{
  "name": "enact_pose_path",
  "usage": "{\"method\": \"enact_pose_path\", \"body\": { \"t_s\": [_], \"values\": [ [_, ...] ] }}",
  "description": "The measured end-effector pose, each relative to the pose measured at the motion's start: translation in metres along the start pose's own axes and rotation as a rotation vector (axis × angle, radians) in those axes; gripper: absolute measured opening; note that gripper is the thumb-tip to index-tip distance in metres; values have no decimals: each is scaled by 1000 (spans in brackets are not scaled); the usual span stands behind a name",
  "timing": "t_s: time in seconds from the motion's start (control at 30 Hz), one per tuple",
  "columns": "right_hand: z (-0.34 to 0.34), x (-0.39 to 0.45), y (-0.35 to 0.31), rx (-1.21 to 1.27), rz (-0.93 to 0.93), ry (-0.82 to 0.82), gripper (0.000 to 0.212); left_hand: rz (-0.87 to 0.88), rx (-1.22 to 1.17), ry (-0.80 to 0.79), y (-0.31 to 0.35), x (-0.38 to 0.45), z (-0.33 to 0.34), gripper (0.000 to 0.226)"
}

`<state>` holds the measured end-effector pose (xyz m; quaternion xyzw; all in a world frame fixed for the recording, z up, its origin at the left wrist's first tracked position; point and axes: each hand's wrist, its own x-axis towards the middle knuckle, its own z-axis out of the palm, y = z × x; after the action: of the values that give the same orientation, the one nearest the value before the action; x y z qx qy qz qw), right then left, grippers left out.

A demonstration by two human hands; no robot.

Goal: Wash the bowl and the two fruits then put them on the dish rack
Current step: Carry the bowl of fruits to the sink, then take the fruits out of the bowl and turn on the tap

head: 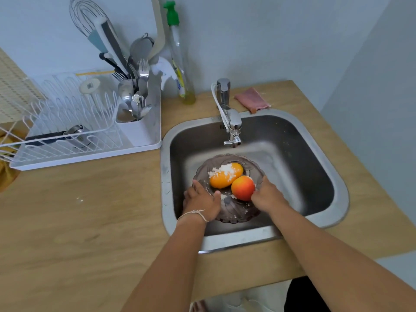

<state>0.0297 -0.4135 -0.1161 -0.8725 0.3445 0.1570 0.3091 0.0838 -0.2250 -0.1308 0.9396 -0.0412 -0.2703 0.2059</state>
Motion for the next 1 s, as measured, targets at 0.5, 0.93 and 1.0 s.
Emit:
{"method": "enact_pose_path", "body": {
  "t_s": [0.5,0.93,1.0],
  "values": [
    [8,8,-10,-109,-282,230,66,368,171,129,9,10,9,79],
    [8,15,-18,-430,-252,163,71,360,132,105,13,11,7,82],
    [10,14,-20,-343,-253,184,75,357,101,101,11,11,6,81]
  ]
}}
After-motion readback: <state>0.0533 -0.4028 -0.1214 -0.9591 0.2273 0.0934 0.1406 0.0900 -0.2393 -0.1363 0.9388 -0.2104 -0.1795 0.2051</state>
